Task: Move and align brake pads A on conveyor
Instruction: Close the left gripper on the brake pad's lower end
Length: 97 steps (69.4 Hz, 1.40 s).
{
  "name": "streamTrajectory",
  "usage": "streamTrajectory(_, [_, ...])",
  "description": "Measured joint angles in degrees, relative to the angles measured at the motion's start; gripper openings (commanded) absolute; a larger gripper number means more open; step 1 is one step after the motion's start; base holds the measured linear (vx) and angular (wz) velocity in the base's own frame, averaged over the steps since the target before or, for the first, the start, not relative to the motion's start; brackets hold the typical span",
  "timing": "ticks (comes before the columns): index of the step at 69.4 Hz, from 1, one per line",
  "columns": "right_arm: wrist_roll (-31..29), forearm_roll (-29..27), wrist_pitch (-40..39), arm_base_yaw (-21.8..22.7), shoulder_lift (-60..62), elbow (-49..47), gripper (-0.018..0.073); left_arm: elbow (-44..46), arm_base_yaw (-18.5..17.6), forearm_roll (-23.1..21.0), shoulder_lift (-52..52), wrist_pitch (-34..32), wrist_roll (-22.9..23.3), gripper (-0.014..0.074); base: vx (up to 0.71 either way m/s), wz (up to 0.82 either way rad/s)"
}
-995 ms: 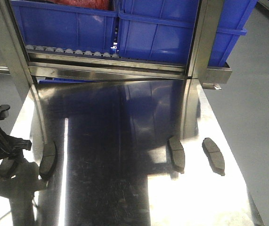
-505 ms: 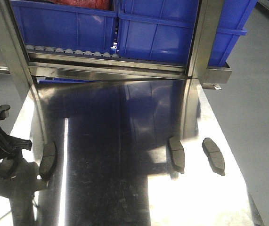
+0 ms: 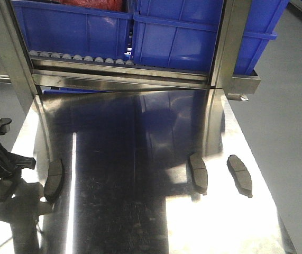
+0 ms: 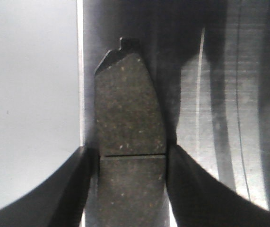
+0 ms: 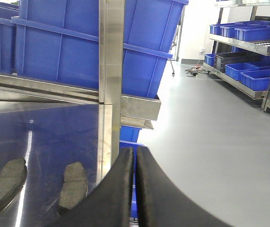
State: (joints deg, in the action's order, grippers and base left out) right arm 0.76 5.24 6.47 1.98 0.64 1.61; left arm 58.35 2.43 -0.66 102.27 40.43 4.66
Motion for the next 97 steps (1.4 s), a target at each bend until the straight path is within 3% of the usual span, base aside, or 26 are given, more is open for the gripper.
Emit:
streamTrajectory(29, [0.0, 0.0, 0.0, 0.0, 0.0, 0.0, -0.0001, 0.0, 0.0, 0.2, -1.9, 0.4, -0.5, 0.0188, 0.00, 0.00])
streamTrajectory(97, [0.0, 0.0, 0.0, 0.0, 0.0, 0.0, -0.0001, 0.0, 0.0, 0.2, -1.9, 0.3, -1.1, 0.0177, 0.00, 0.00])
